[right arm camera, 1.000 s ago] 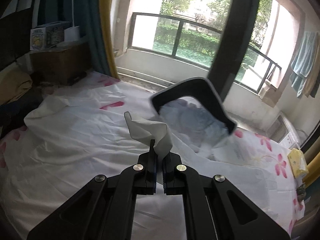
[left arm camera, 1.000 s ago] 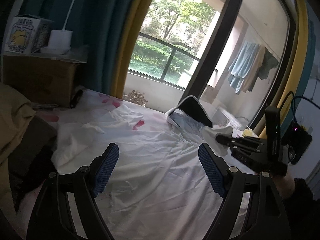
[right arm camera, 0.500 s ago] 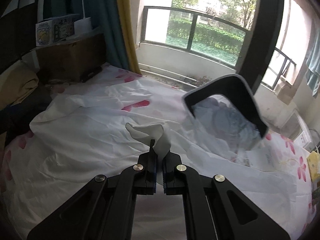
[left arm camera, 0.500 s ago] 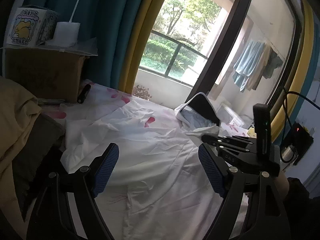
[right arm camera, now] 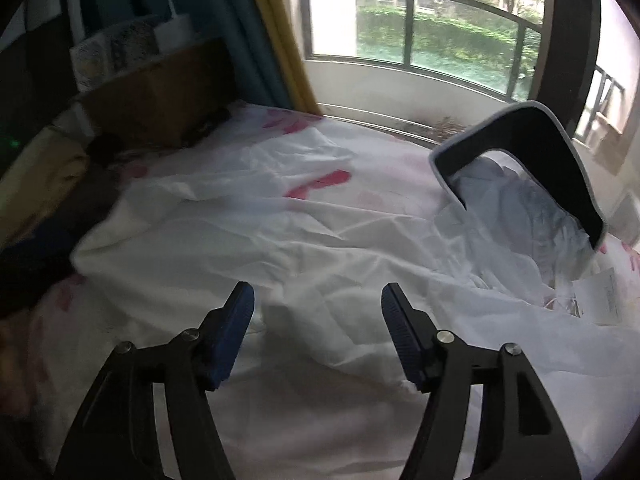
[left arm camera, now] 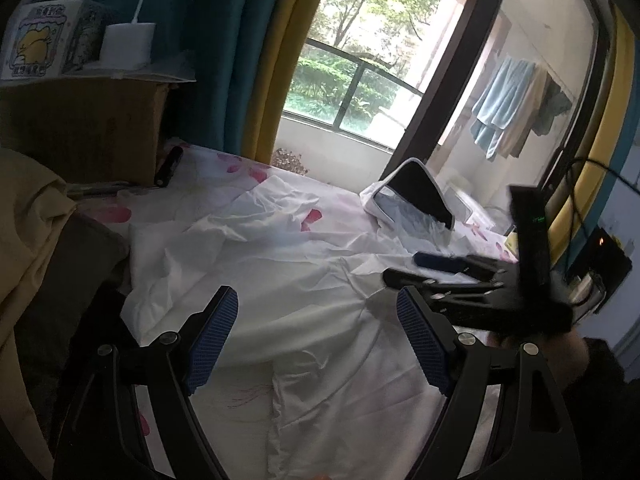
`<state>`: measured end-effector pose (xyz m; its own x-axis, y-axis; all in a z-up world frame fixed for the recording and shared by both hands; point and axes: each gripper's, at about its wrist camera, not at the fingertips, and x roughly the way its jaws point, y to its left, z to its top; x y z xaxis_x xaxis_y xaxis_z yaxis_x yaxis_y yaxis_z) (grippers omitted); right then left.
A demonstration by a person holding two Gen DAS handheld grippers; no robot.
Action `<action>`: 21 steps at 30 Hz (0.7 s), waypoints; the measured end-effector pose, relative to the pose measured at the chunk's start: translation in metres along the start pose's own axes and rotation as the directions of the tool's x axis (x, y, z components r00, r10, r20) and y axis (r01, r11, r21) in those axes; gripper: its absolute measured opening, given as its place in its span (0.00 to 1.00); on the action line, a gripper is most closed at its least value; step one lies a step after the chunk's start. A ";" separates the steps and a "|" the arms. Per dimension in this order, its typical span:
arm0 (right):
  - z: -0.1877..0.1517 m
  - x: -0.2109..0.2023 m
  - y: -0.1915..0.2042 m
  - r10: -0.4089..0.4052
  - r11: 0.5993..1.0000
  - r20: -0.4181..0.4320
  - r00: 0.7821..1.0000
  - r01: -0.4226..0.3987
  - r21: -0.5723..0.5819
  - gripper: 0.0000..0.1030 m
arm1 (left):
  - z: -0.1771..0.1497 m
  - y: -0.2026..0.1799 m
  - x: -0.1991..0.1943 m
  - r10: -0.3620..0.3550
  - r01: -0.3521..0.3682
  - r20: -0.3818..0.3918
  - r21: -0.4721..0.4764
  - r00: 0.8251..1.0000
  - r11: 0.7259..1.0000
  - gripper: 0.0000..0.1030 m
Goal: Fold large clothes
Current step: 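Carry the sleeve across the jacket body and open the right gripper, then grasp the other sleeve with the left gripper and lift it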
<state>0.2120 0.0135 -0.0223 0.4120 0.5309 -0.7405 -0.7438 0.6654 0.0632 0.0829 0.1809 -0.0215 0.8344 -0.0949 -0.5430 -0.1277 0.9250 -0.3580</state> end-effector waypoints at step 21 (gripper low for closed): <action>-0.096 -0.049 -0.149 -0.320 0.927 -0.146 0.936 0.341 0.156 0.64 | 0.028 -0.013 0.053 0.065 -0.049 -0.126 0.124 0.990 0.991 0.82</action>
<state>0.2520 -0.1616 -0.0595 0.5472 0.2074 -0.8109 -0.4664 0.8800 -0.0896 0.1439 0.1740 -0.0251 0.7501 -0.0802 -0.6565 -0.1014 0.9669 -0.2341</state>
